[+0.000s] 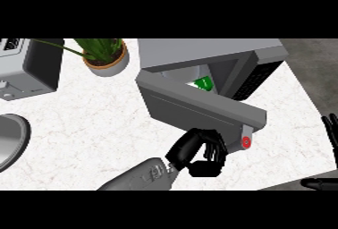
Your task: Pick up the milk, place it into the microwave and close the microwave
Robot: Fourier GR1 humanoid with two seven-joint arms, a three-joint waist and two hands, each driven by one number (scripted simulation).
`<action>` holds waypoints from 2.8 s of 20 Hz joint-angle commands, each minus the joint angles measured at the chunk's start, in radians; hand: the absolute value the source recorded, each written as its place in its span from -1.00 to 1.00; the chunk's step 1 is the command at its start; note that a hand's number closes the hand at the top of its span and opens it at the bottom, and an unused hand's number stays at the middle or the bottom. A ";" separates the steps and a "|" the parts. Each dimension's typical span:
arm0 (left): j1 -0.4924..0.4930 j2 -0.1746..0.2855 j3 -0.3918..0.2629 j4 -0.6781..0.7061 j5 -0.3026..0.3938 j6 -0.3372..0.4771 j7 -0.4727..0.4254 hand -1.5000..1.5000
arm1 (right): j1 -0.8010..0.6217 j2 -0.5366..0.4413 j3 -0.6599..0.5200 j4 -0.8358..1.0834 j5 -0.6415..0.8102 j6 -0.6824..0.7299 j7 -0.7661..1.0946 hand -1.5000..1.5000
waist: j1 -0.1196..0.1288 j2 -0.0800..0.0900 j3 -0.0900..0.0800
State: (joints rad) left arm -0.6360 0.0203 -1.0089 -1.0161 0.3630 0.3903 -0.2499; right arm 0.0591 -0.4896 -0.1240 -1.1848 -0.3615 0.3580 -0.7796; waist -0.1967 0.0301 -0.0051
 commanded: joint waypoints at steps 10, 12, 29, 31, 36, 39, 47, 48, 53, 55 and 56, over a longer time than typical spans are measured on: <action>-0.278 -0.019 0.067 0.086 0.130 0.097 -0.006 1.00 | -0.103 -0.067 0.012 -0.077 -0.055 0.081 0.052 -1.00 | -0.109 0.029 0.004; -0.319 -0.019 0.085 0.105 0.154 0.104 0.008 1.00 | -0.106 -0.064 0.021 -0.079 -0.063 0.093 0.052 -1.00 | -0.122 0.033 0.006; -0.452 -0.018 0.109 0.213 0.263 0.162 0.002 1.00 | -0.221 -0.111 0.080 -0.145 -0.154 0.217 0.150 -1.00 | -0.198 0.063 0.010; -0.451 -0.018 0.109 0.219 0.272 0.176 0.001 1.00 | -0.229 -0.116 0.092 -0.159 -0.165 0.231 0.168 -1.00 | -0.196 0.061 0.009; -0.454 -0.018 0.098 0.220 0.290 0.198 -0.001 1.00 | -0.248 -0.153 0.121 -0.193 -0.149 0.264 0.198 -1.00 | -0.208 0.058 0.010; -0.449 -0.018 0.089 0.215 0.302 0.203 -0.009 1.00 | -0.285 -0.176 0.167 -0.257 -0.126 0.321 0.198 1.00 | -0.199 0.056 0.010; -0.467 -0.018 0.084 0.246 0.328 0.230 -0.013 1.00 | -0.308 -0.186 0.248 -0.388 -0.139 0.364 0.250 1.00 | -0.234 0.053 0.011; -0.471 -0.018 0.086 0.243 0.335 0.226 -0.012 1.00 | -0.317 -0.193 0.248 -0.402 -0.139 0.367 0.252 1.00 | -0.234 0.053 0.011; -0.481 -0.017 0.082 0.257 0.345 0.248 -0.016 1.00 | -0.309 -0.194 0.272 -0.452 -0.156 0.361 0.283 1.00 | -0.255 0.053 0.012; -0.480 -0.017 0.084 0.260 0.352 0.253 -0.021 1.00 | -0.307 -0.192 0.274 -0.473 -0.169 0.360 0.286 1.00 | -0.254 0.051 0.012; -0.477 -0.017 0.081 0.253 0.359 0.256 -0.018 1.00 | -0.301 -0.192 0.285 -0.475 -0.166 0.359 0.296 1.00 | -0.262 0.056 0.013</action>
State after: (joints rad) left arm -1.0123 0.0619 -0.9386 -0.7932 0.7201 0.6700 -0.2675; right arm -0.2445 -0.6828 0.1420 -1.6395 -0.5217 0.6573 -0.4474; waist -0.4313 0.0761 0.0054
